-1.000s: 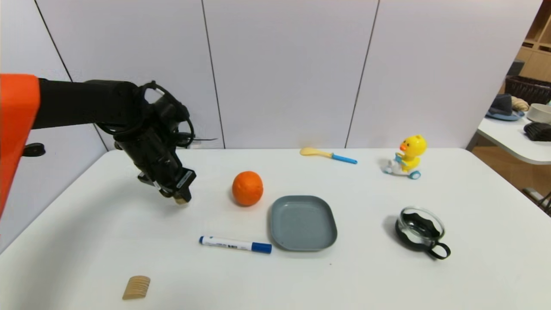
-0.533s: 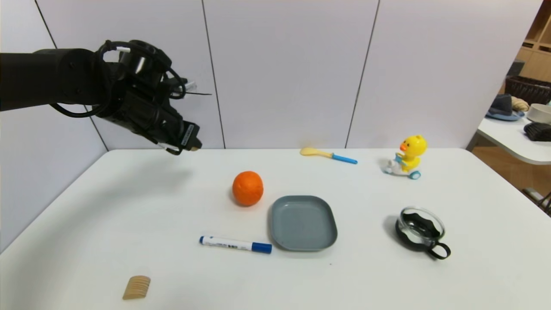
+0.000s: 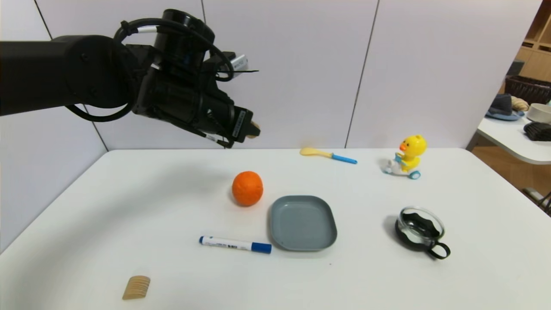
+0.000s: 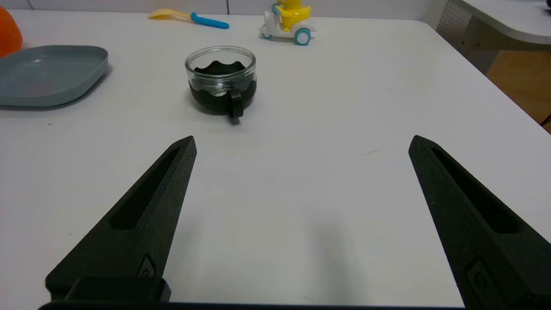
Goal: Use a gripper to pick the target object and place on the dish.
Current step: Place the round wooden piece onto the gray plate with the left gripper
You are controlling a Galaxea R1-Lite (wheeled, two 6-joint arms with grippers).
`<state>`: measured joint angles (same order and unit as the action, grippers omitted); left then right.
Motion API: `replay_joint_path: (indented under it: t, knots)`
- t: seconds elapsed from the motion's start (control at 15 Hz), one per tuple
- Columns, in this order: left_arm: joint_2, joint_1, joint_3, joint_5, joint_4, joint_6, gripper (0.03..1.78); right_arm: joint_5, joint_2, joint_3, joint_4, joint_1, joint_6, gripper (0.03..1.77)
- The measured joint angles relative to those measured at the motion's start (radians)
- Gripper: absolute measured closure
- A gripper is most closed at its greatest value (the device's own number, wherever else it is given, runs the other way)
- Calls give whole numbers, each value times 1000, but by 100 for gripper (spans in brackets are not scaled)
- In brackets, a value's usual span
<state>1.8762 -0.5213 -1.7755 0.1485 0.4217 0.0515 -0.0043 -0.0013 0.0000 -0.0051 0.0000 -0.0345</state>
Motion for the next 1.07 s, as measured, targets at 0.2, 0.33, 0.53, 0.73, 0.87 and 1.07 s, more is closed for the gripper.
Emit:
replay_joint_path:
  t: [0.2,0.33,0.53,0.73,0.87,1.07]
  knots:
    - [-16,-102,3,3,80,-60,130,0,0,0,0,0,-1,9]
    - [-12,-143,5,2,178,-89,130,0,0,0,0,0,0,9]
    - [17,-171,6,2,246,-89,130,0,0,0,0,0,0,9]
    - [64,-179,5,37,247,-86,130,0,0,0,0,0,0,9]
    - [103,-183,-2,71,239,-85,130,0,0,0,0,0,0,9]
    - [165,-198,-35,77,234,-82,130,0,0,0,0,0,0,9]
